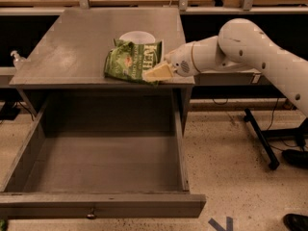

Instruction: Place green jalapeno chip bag into top drawer

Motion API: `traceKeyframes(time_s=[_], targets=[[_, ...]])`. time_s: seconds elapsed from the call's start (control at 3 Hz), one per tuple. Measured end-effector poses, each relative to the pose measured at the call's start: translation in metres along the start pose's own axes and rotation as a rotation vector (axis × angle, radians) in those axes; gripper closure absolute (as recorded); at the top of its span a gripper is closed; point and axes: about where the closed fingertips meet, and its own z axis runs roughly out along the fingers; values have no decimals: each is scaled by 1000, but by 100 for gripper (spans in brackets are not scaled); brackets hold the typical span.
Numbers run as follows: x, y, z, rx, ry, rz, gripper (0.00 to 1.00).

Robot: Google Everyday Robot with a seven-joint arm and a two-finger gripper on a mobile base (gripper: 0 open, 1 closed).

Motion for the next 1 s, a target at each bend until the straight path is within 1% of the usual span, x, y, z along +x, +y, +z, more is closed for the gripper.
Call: traceKeyframes(time_s=[0.33, 0.67, 1.0], targets=[[-22, 0, 9, -46, -76, -32, 65], [-39, 4, 5, -77, -93, -105, 88], [-55, 20, -15, -142, -102, -209, 100]])
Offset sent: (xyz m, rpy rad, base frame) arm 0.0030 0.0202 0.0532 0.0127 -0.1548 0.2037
